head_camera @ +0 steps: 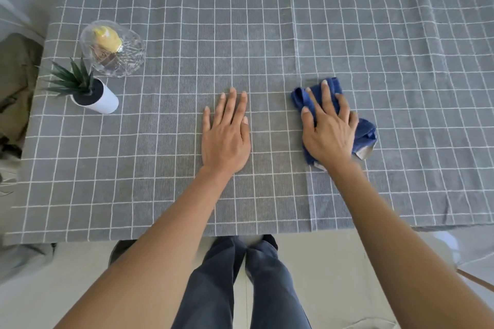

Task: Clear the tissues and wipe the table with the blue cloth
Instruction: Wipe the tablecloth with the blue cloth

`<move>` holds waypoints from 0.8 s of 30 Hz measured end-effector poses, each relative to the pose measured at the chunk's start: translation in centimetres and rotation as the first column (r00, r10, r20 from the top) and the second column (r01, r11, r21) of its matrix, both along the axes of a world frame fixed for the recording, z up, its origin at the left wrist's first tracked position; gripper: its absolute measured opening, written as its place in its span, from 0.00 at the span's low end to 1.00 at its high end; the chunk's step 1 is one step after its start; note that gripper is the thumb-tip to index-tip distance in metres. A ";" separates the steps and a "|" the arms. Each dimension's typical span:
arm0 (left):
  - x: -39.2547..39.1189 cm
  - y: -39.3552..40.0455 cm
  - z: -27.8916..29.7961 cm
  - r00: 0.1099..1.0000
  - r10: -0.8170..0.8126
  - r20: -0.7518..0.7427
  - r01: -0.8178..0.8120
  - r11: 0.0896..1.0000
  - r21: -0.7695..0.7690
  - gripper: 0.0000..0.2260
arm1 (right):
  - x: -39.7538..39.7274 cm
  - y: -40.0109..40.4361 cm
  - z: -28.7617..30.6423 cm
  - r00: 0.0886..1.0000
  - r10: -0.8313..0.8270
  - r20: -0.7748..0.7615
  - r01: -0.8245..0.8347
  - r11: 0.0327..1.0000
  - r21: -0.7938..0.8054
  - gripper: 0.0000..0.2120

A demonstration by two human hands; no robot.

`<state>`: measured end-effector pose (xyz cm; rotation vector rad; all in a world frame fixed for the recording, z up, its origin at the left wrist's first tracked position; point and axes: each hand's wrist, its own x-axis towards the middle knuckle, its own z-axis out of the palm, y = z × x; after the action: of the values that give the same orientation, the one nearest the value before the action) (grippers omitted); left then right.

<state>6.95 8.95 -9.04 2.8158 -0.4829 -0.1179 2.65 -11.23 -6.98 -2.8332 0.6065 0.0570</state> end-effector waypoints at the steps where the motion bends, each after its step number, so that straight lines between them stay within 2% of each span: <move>1: 0.0 0.0 0.0 1.000 0.000 -0.001 0.000 1.000 0.002 0.23 | 0.0 1.0 0.0 1.000 -0.003 0.002 0.003 1.000 0.016 0.25; 6: -0.1 0.0 0.1 1.000 -0.001 0.000 0.001 1.000 -0.001 0.23 | -1.5 3.7 -0.2 0.963 0.269 -0.002 -0.269 0.963 0.000 0.24; 8: 0.0 0.0 0.1 1.000 -0.005 -0.004 0.005 1.000 -0.002 0.23 | -1.2 1.7 -0.2 0.972 0.235 -0.002 -0.235 0.972 -0.019 0.23; 11: 0.0 0.1 0.1 1.000 -0.007 -0.015 0.007 1.000 0.003 0.23 | -0.9 -0.7 -0.3 1.000 0.017 -0.006 -0.017 1.000 -0.011 0.23; 13: 0.0 0.1 0.1 1.000 -0.011 -0.015 0.011 1.000 0.014 0.23 | -1.0 -0.3 -0.2 0.998 -0.060 0.003 0.060 0.998 0.001 0.23; 15: 0.2 0.1 0.2 0.999 -0.008 -0.037 0.009 1.000 0.017 0.23 | -1.8 1.2 0.0 1.000 -0.022 0.012 0.021 1.000 0.023 0.23; 20: -1.9 -0.3 0.7 0.997 -0.027 -0.076 0.024 0.999 -0.038 0.23 | -6.5 4.6 0.1 0.972 0.235 0.021 -0.235 0.972 -0.008 0.23; 22: -3.9 -0.2 0.5 0.998 -0.040 -0.055 0.039 0.999 -0.027 0.23 | -7.7 4.4 -0.1 0.978 0.206 0.027 -0.206 0.978 -0.025 0.23; 24: -4.8 0.2 0.1 0.999 -0.036 -0.034 0.036 0.999 -0.001 0.24 | -7.9 3.7 -0.2 0.997 0.073 0.040 -0.072 0.997 -0.014 0.24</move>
<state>2.11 9.11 -8.90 2.8007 -0.5261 -0.1732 -5.24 -7.53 -7.18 -2.8604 0.4973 0.0090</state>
